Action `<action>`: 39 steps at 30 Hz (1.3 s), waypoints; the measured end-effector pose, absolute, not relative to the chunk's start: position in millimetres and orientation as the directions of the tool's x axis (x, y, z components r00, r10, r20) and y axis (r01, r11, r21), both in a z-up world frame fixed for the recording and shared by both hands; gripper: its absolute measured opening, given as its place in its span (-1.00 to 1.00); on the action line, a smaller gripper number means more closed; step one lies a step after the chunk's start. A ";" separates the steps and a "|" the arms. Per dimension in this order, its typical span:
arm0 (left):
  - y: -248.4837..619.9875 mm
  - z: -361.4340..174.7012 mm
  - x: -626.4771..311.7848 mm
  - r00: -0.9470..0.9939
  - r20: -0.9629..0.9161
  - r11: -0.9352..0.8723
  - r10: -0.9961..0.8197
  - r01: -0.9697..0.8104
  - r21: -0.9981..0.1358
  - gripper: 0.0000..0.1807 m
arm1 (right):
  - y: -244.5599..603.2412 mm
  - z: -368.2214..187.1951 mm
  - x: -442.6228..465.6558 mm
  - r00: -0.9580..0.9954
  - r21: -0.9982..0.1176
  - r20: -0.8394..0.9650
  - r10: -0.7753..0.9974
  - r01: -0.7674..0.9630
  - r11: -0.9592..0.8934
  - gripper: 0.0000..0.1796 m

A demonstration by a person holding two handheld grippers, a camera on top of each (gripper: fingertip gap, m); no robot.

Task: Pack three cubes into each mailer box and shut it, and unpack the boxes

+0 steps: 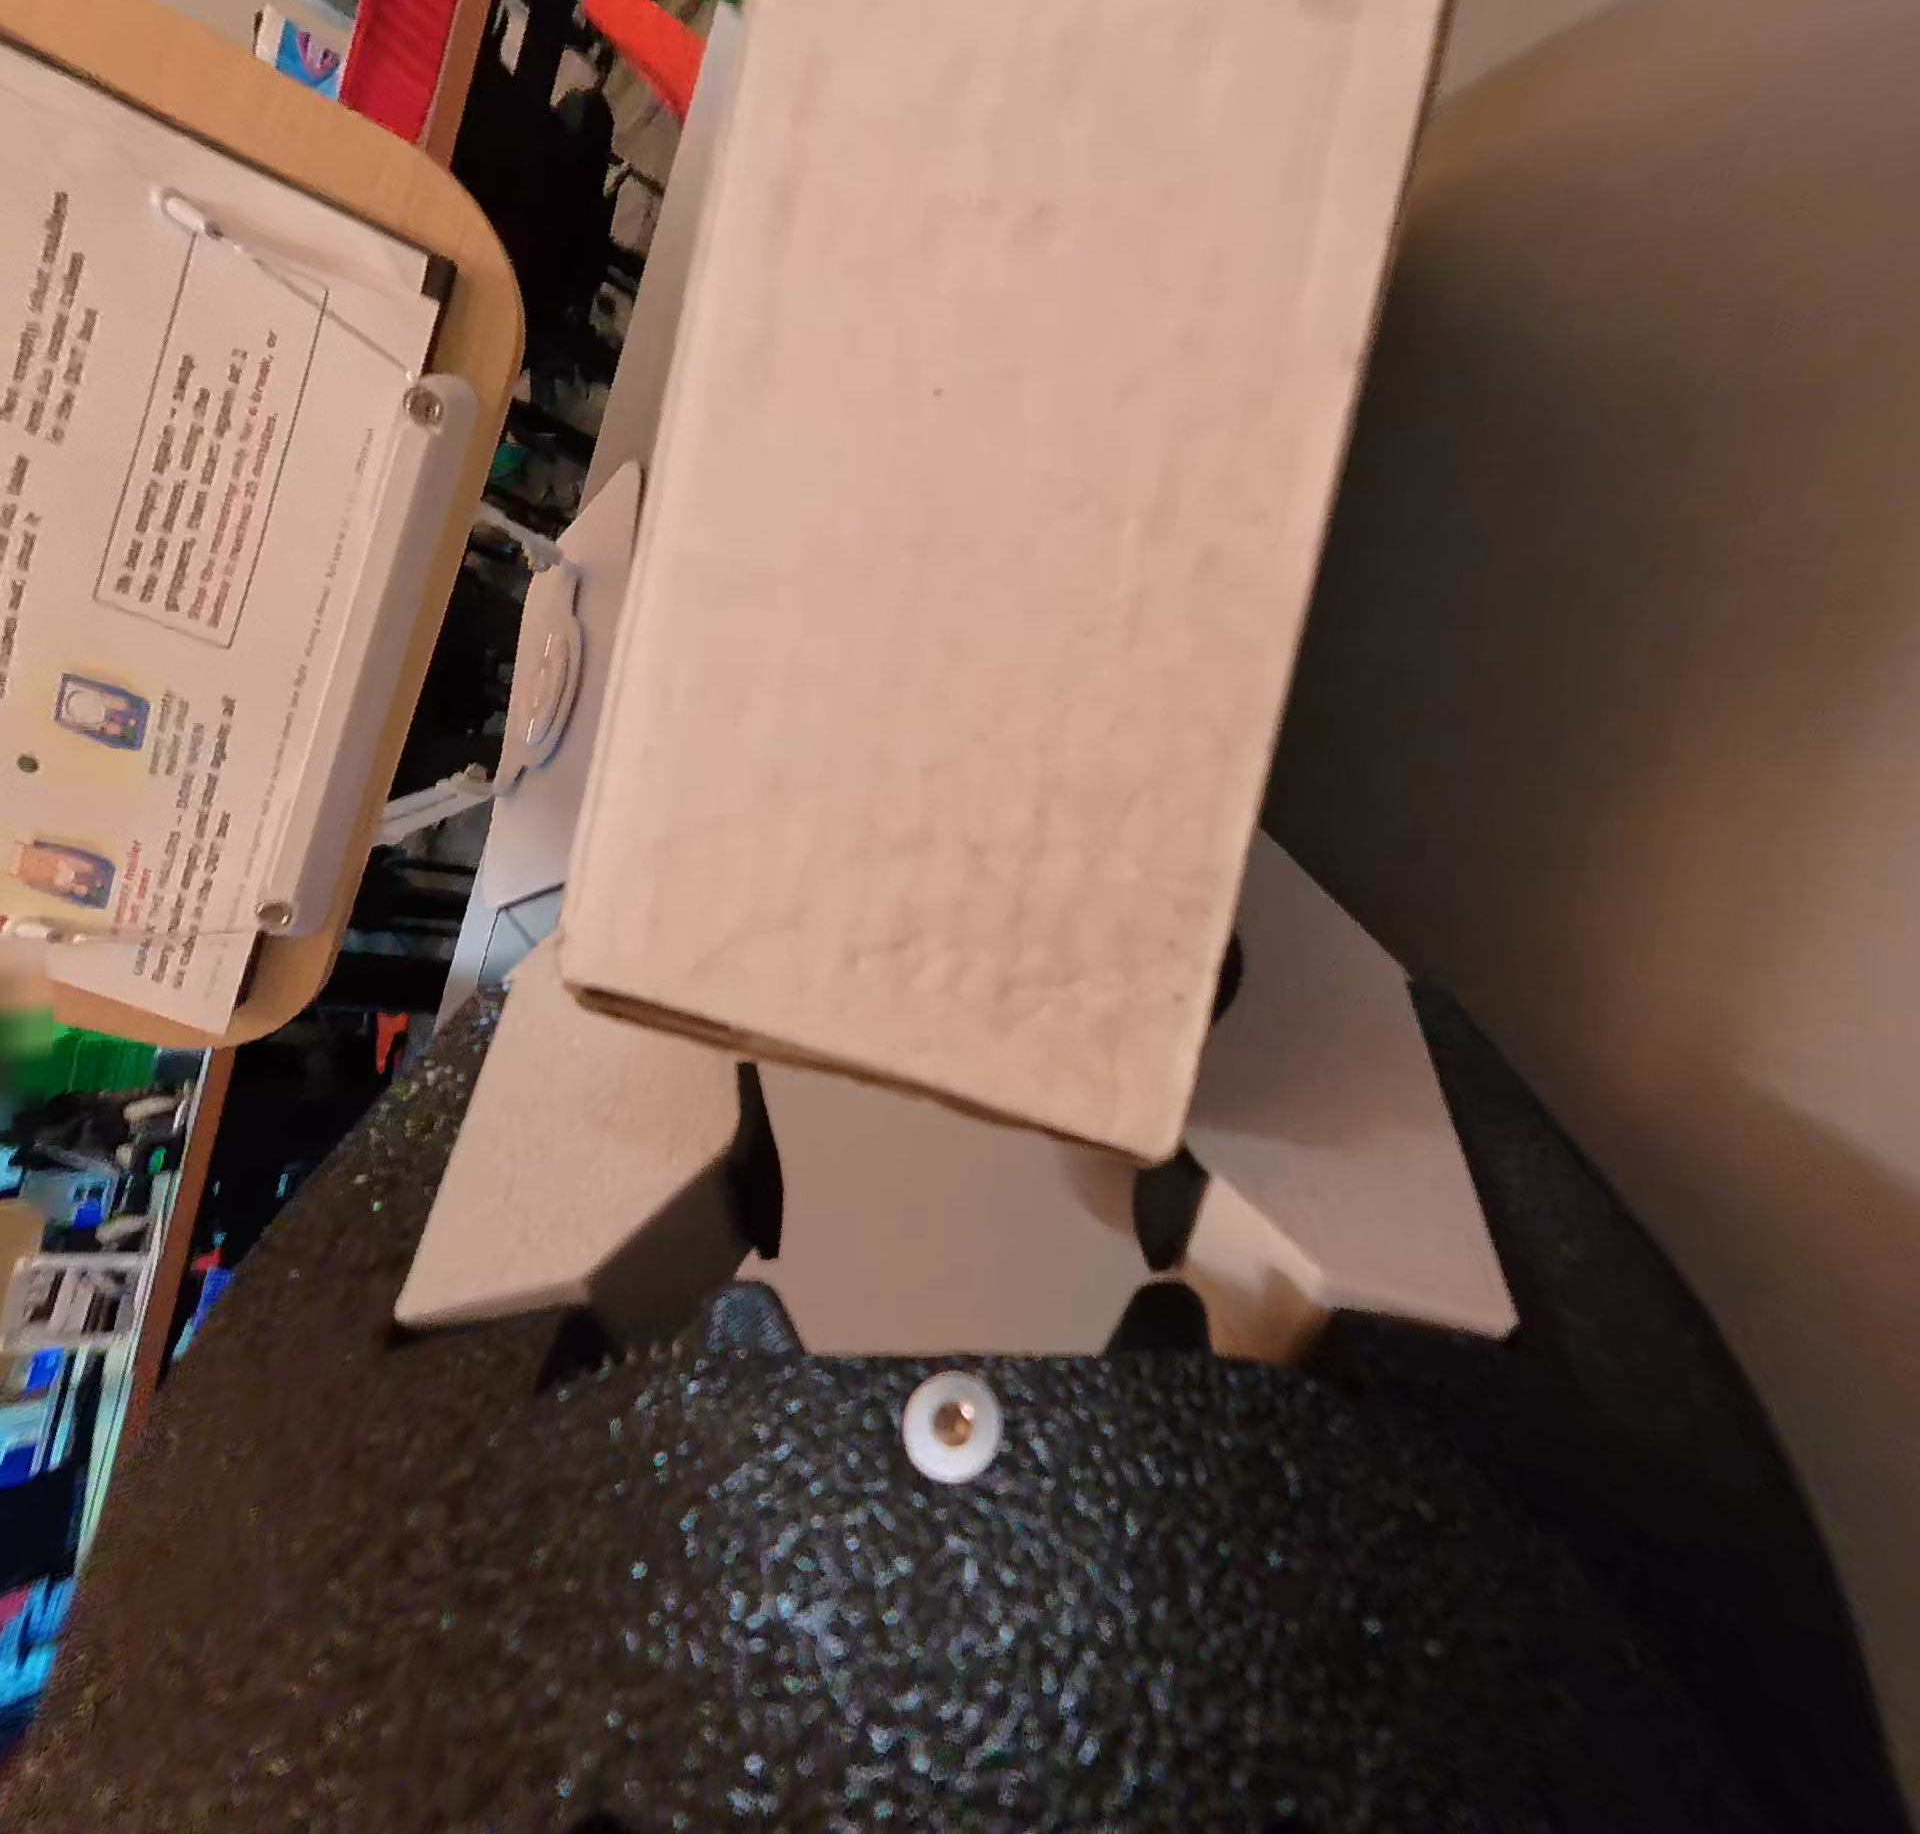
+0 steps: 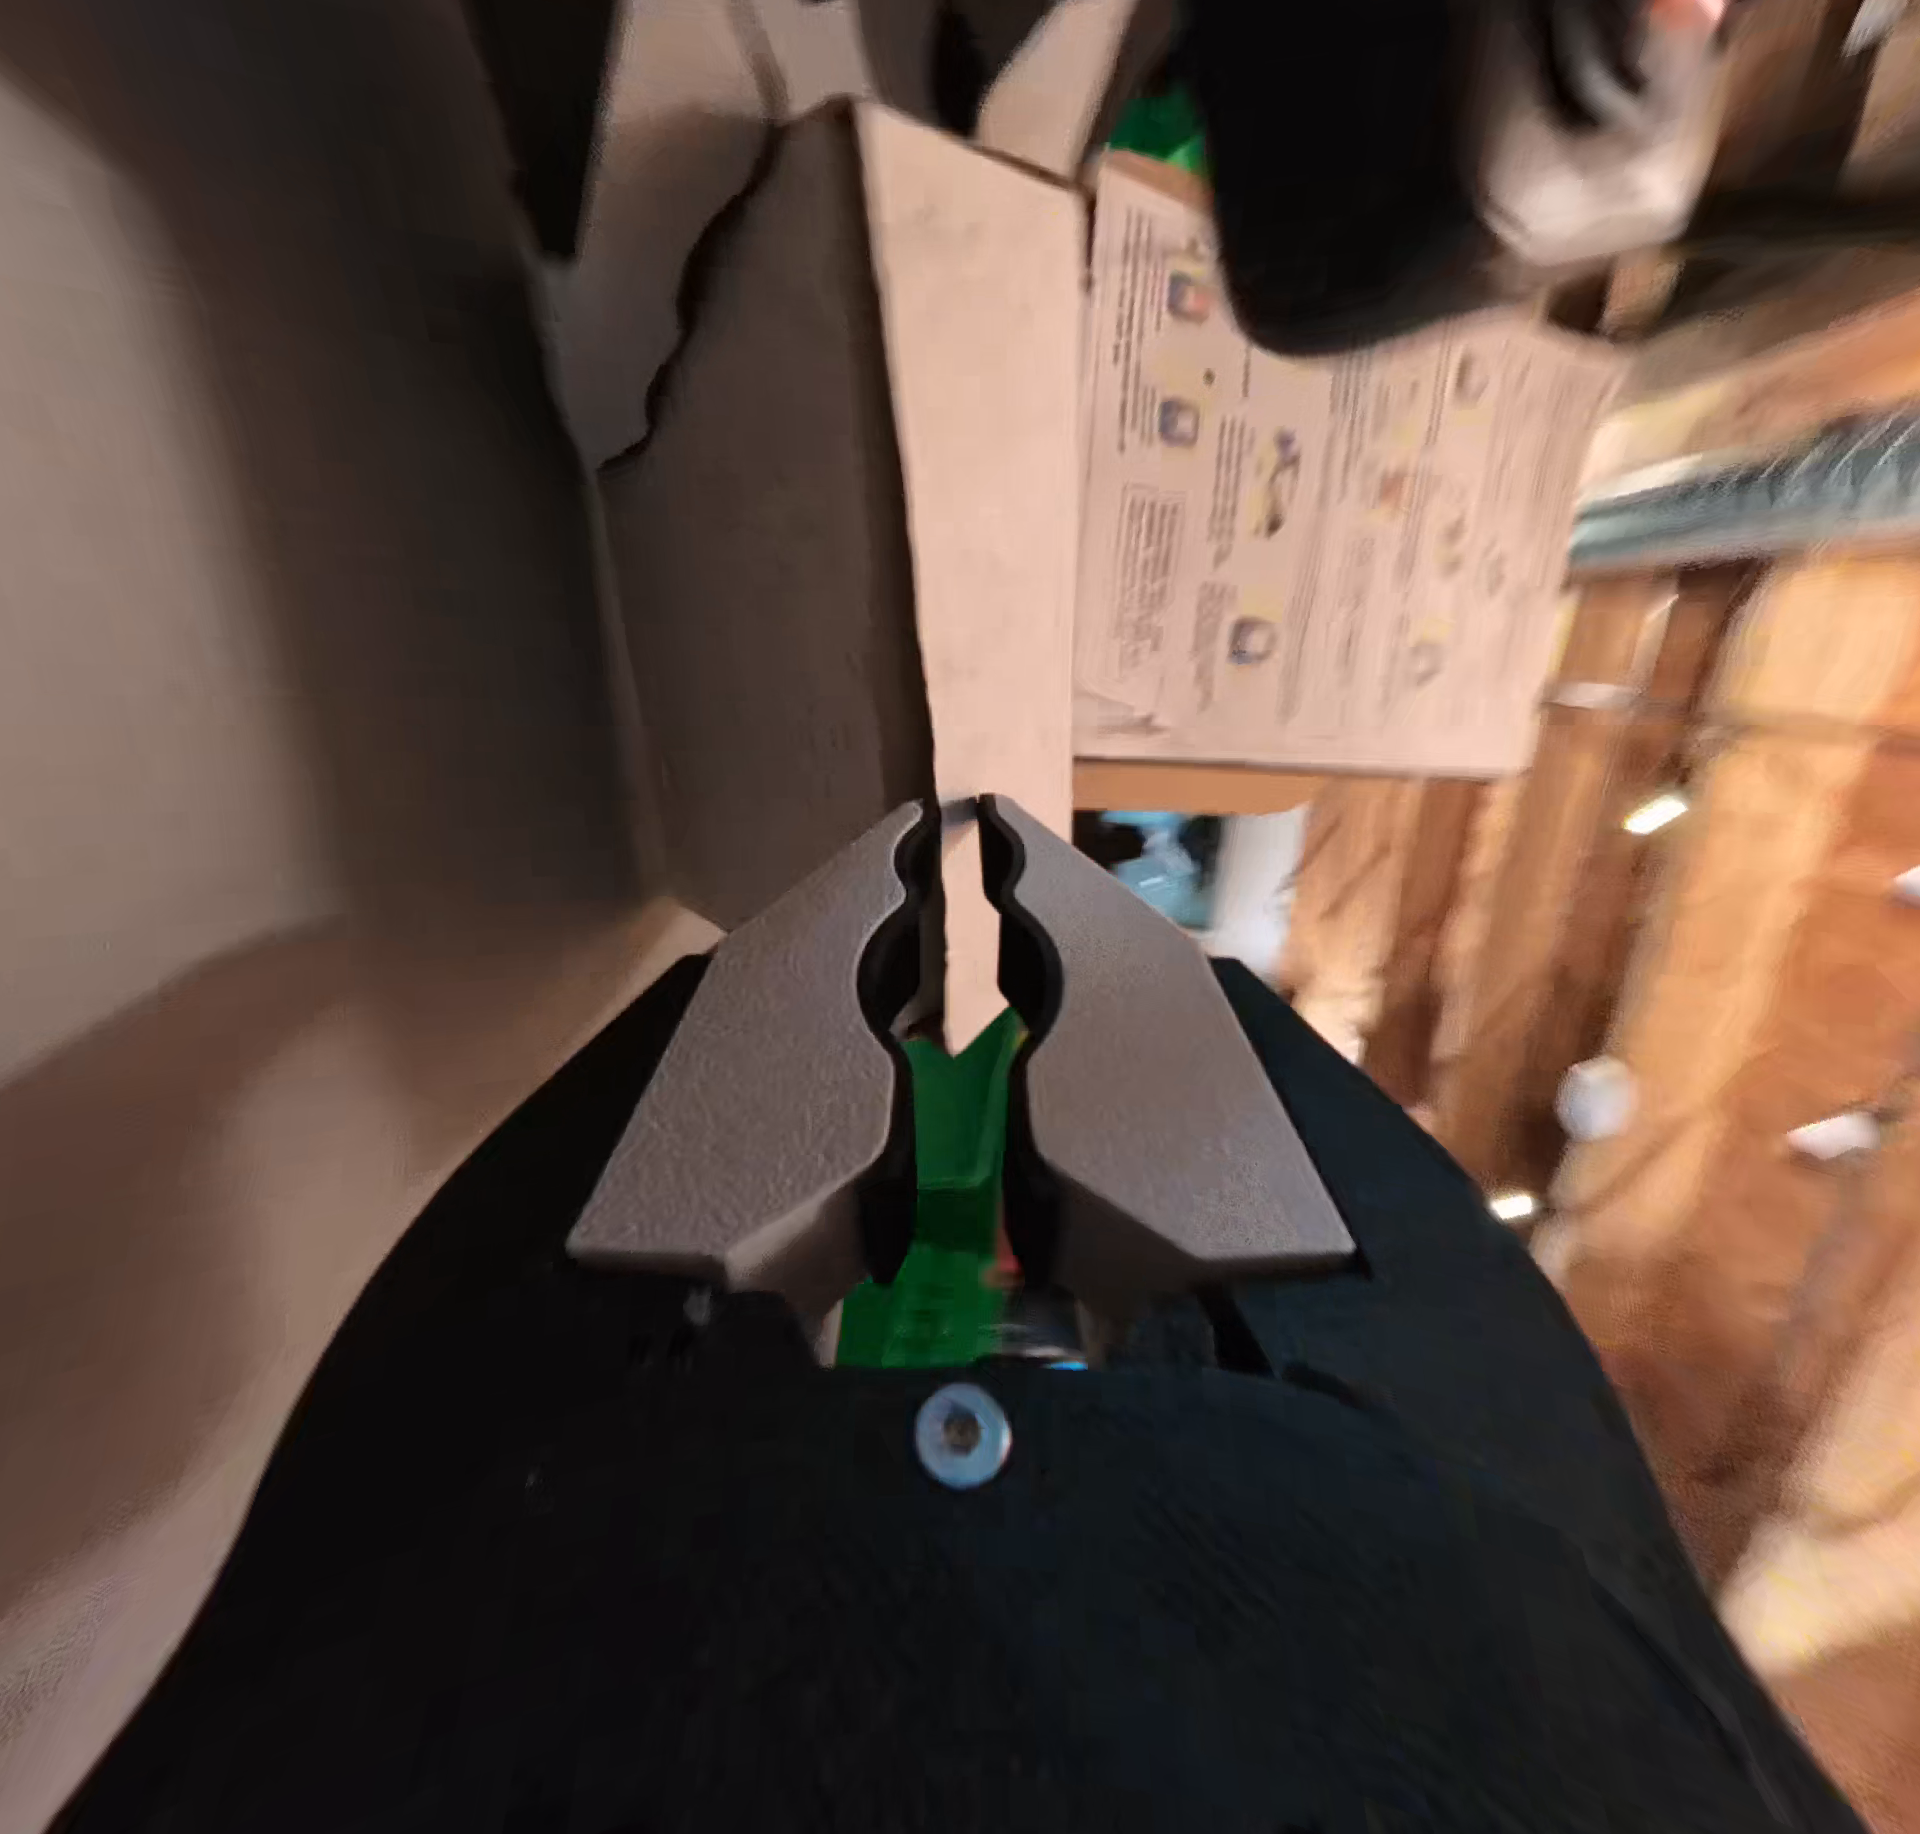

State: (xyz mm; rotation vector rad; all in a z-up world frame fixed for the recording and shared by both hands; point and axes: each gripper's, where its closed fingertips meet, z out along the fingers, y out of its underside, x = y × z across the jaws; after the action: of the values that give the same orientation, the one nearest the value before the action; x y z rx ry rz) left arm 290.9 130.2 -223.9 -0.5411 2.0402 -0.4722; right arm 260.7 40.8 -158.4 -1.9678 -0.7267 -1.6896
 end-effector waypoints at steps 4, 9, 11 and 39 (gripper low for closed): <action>114.0 -218.5 283.8 -0.519 -0.638 0.767 -0.568 -0.052 -0.640 -0.09 | 45.8 -161.1 258.5 -0.025 0.122 0.989 0.145 0.685 -0.718 -0.95; 104.5 -208.3 268.2 -0.554 -0.655 0.707 -0.514 0.158 -0.689 -0.10 | 45.9 -158.8 254.4 0.137 -0.070 0.989 0.047 0.735 -0.675 -0.96; 100.3 -207.8 266.4 -0.576 -0.633 0.677 -0.517 0.178 -0.714 -0.05 | 45.8 -159.0 253.7 0.163 -0.089 0.985 0.051 0.746 -0.660 -0.95; 108.8 -206.5 275.5 -0.457 -0.799 0.822 -0.391 0.218 -0.527 -0.18 | 48.4 -117.4 251.0 0.344 -0.247 0.939 0.014 0.703 -0.667 -0.94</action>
State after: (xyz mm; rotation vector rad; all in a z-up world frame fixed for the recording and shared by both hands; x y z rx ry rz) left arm 275.5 108.8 -206.5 -0.1297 1.9226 -0.7049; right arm 251.0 48.4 -117.4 -1.9614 -0.6249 -1.3607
